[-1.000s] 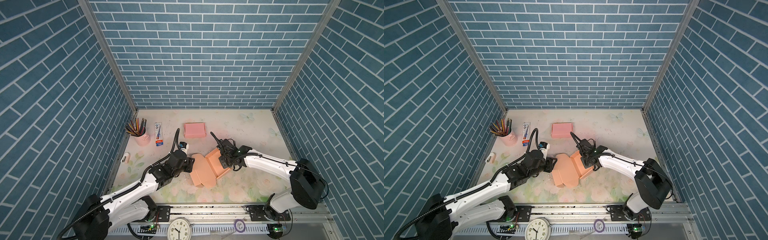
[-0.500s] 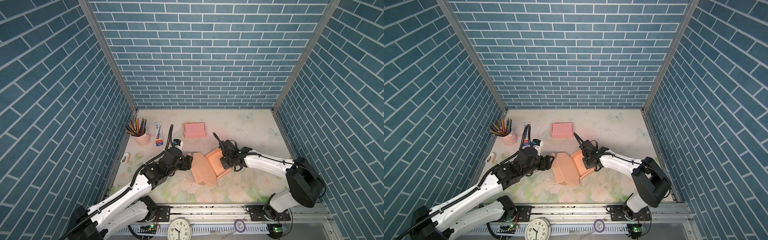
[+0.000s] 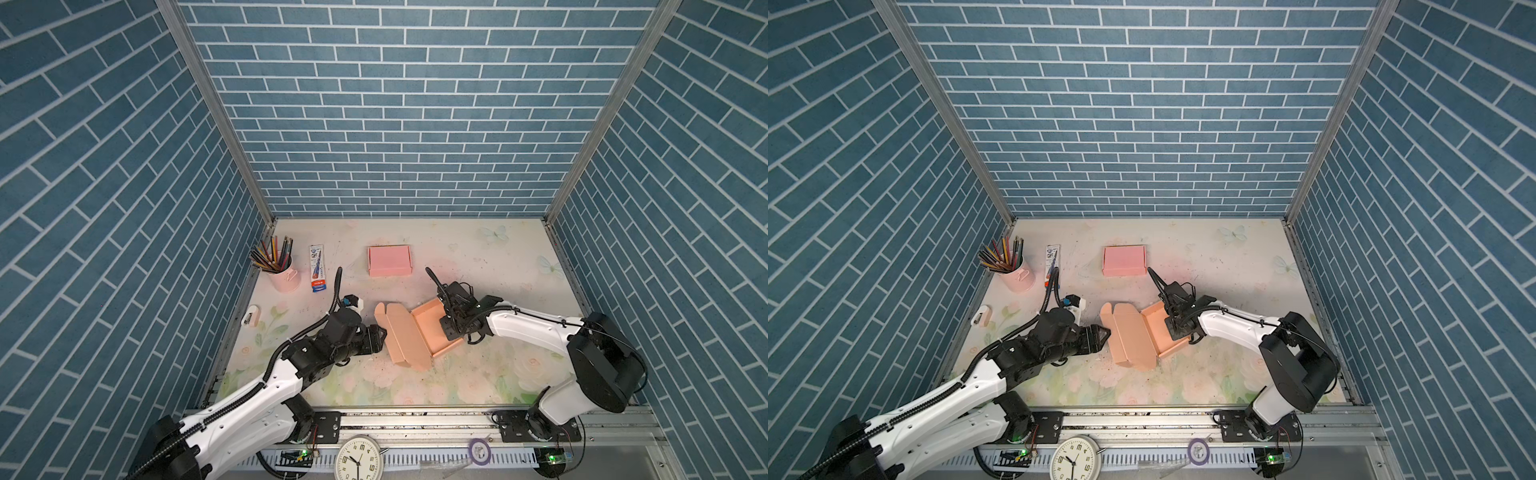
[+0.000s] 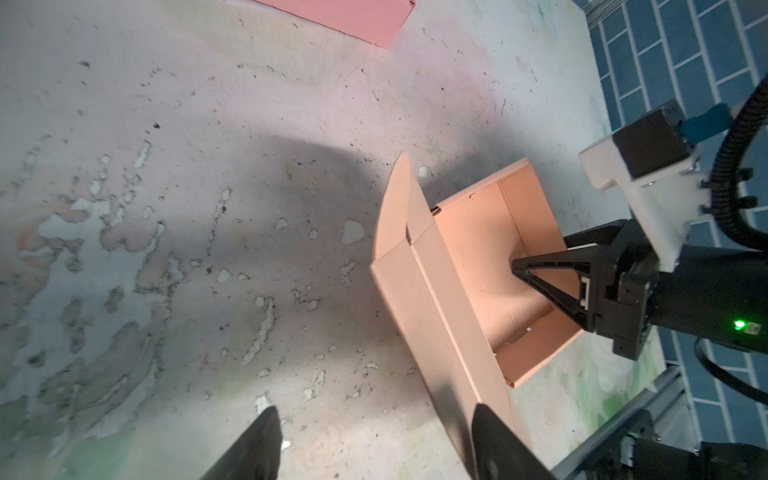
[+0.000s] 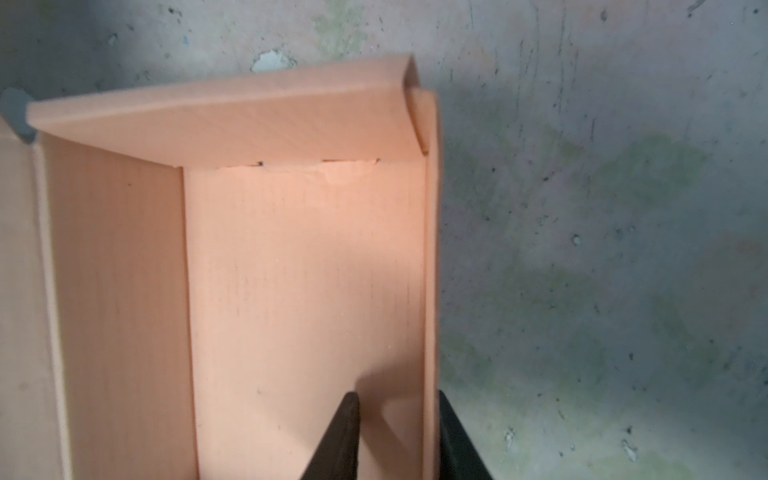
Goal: Fold the paper box
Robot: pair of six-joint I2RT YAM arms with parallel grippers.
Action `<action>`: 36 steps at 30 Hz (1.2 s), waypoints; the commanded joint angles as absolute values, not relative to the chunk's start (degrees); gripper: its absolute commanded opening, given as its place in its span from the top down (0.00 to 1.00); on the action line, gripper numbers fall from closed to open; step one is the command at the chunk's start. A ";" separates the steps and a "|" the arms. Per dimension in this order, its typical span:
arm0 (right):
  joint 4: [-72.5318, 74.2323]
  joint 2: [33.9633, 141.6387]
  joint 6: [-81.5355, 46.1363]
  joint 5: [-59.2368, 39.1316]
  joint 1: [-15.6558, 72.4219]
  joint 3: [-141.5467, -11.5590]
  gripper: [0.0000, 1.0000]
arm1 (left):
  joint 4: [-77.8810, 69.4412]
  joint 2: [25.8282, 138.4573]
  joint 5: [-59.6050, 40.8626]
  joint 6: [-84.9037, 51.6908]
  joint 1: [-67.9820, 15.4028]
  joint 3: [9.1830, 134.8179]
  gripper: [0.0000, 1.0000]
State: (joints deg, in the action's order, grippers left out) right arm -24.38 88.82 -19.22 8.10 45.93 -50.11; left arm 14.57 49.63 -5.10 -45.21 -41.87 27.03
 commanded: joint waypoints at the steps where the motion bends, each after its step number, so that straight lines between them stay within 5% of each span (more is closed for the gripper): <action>1: -24.51 88.63 -20.21 7.60 45.71 -49.44 0.70 | 9.01 50.09 -7.45 -48.92 -41.90 25.76 0.31; 21: -25.58 86.46 -20.72 8.54 46.38 -49.93 0.67 | 0.26 55.96 -7.58 -53.39 -45.51 26.19 0.66; 36: -24.52 74.83 -19.42 13.36 50.17 -46.61 0.55 | -0.22 57.48 -5.31 -53.68 -45.72 26.76 0.86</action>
